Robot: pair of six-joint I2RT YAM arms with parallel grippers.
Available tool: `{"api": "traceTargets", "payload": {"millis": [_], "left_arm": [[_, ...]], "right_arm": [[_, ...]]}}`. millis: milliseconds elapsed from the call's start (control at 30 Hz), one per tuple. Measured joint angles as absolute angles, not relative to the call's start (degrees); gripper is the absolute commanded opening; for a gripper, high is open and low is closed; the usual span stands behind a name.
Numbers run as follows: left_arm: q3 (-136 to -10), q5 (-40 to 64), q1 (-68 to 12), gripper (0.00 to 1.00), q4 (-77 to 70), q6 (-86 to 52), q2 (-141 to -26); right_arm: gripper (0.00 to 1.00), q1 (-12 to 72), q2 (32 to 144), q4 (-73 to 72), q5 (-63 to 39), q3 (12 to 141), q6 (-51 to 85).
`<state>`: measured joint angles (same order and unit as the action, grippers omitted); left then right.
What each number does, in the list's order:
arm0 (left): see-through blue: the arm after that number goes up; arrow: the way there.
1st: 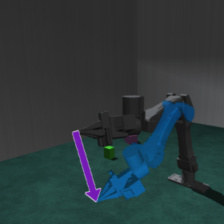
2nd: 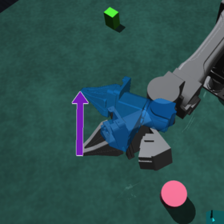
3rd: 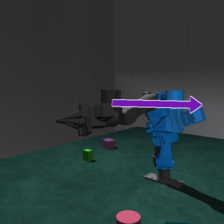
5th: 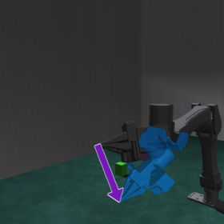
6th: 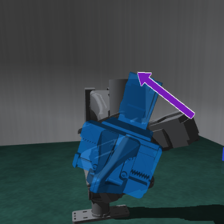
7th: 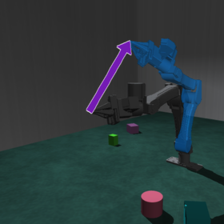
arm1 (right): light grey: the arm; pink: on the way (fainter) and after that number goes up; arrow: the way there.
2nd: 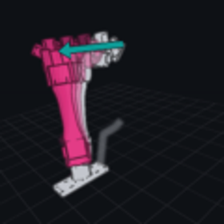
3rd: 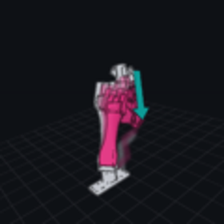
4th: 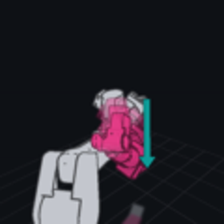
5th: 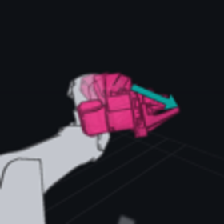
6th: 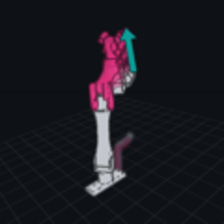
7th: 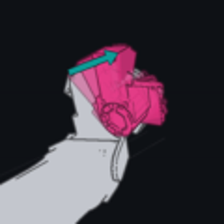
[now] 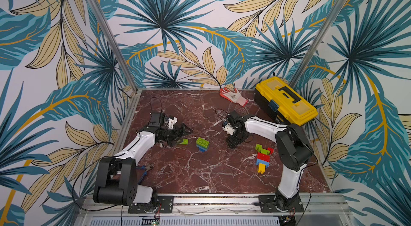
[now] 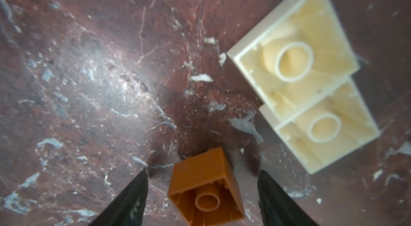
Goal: Assemble a carrot with lego
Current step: Pick up the lego brick from the center of the board, then assemble the lego brick with the lego brick.
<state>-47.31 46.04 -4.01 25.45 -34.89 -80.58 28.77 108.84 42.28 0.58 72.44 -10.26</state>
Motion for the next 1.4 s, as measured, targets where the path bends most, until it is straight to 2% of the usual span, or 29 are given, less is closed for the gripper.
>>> {"api": "traceTargets", "payload": {"millis": [567, 700, 900, 1400], "left_arm": [[-47.31, 46.02, -4.01, 0.99, 25.47, -34.92, -80.60], [-47.31, 45.84, -4.01, 0.99, 25.47, -34.92, -80.60], [-46.74, 44.86, -4.03, 0.99, 25.43, -34.94, -80.58], [-39.99, 43.09, -7.60, 0.99, 22.15, -35.66, -78.11]], "right_arm": [[0.38, 28.32, 109.65, 43.59, -0.03, 73.56, -10.72], [0.34, 28.32, 109.65, 45.65, -0.25, 75.26, -10.31], [0.33, 29.47, 109.51, 50.30, -1.48, 81.36, -8.80], [0.33, 43.75, 112.64, 63.79, -3.51, 111.11, -8.60]]}}
